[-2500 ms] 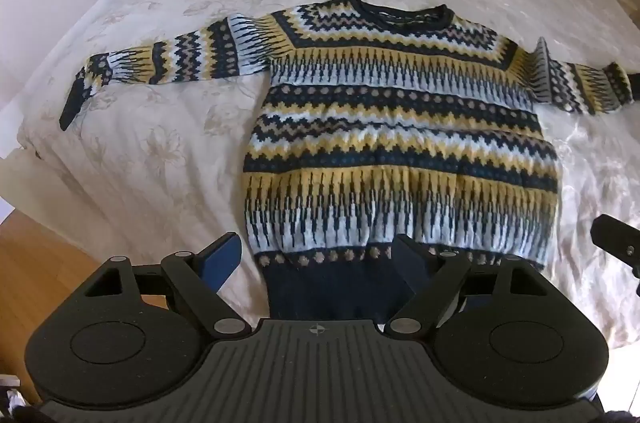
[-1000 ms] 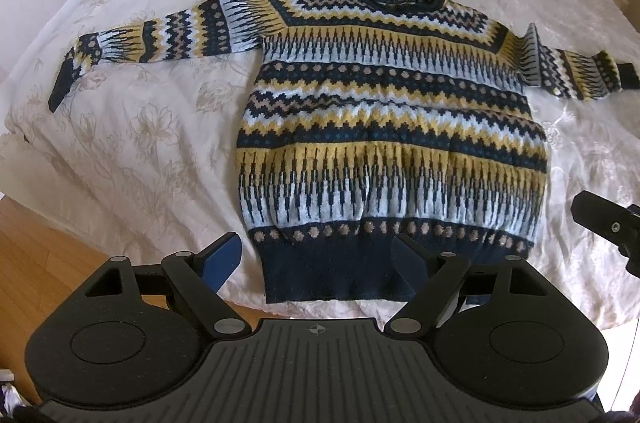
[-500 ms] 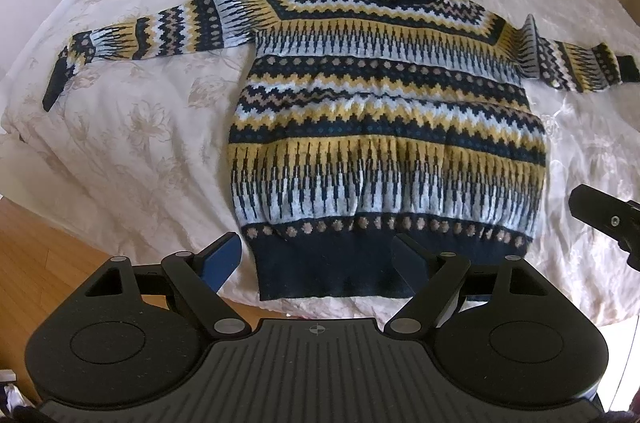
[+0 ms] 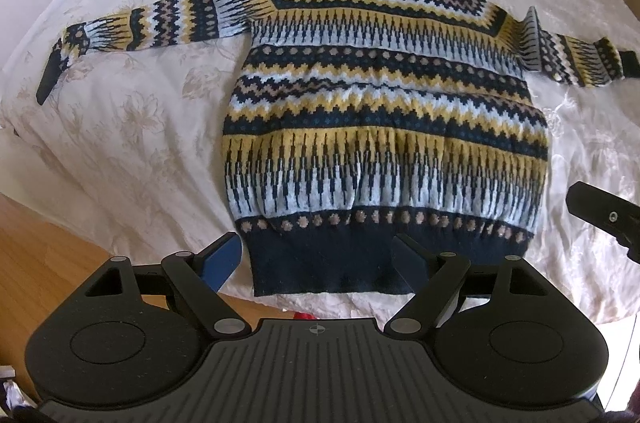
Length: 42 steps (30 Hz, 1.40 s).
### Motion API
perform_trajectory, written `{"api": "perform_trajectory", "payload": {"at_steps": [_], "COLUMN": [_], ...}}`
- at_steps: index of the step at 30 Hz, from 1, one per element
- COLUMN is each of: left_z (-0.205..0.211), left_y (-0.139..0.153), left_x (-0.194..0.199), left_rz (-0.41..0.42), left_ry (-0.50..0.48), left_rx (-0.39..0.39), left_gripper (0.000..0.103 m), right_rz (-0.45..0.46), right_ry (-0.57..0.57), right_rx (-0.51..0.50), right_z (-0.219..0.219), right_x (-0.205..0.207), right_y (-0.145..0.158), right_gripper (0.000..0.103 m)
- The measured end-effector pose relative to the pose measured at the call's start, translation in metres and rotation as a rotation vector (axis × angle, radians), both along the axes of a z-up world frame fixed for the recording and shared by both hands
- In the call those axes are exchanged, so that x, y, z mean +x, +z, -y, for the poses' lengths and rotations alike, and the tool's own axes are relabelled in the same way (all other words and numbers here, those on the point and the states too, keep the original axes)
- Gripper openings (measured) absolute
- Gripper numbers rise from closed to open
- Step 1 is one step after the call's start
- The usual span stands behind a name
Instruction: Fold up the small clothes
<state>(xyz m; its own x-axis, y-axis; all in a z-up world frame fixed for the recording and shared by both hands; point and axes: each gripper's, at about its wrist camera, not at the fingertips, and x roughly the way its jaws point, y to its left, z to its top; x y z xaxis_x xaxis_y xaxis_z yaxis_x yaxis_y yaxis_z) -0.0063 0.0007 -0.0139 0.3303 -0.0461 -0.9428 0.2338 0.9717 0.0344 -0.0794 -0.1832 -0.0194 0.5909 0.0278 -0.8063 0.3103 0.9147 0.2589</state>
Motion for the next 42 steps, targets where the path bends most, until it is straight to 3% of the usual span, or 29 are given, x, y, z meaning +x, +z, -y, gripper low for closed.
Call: {"api": "perform_trajectory", "payload": {"at_steps": [7, 16, 18, 32, 34, 37, 39, 42], "left_z": [-0.007, -0.012, -0.013, 0.004, 0.006, 0.009, 0.01, 0.013], "left_y": [-0.009, -0.022, -0.025, -0.05, -0.053, -0.059, -0.064, -0.07], "left_x": [0.01, 0.037, 0.045, 0.118, 0.126, 0.134, 0.139, 0.146], "left_rz": [-0.017, -0.033, -0.038, -0.05, -0.056, -0.072, -0.082, -0.089], "left_ry": [0.019, 0.017, 0.016, -0.033, -0.047, -0.066, -0.08, -0.099], "left_rx": [0.0, 0.015, 0.017, 0.048, 0.052, 0.057, 0.061, 0.069], "left_gripper": [0.078, 0.077, 0.077, 0.077, 0.077, 0.077, 0.077, 0.077], "right_rz": [-0.045, -0.135, -0.157, -0.264, -0.297, -0.303, -0.311, -0.356], "right_ry": [-0.027, -0.047, -0.057, -0.115, -0.133, -0.141, -0.11, -0.042], "right_rx": [0.058, 0.034, 0.044, 0.086, 0.118, 0.217, 0.252, 0.211], "right_z": [0.018, 0.044, 0.051, 0.085, 0.088, 0.093, 0.093, 0.091], "right_x": [0.01, 0.034, 0.04, 0.08, 0.081, 0.079, 0.077, 0.069], "right_y": [-0.018, -0.059, -0.068, -0.123, -0.133, -0.141, -0.138, -0.127], "right_gripper": [0.1, 0.099, 0.095, 0.094, 0.086, 0.056, 0.026, 0.012]}}
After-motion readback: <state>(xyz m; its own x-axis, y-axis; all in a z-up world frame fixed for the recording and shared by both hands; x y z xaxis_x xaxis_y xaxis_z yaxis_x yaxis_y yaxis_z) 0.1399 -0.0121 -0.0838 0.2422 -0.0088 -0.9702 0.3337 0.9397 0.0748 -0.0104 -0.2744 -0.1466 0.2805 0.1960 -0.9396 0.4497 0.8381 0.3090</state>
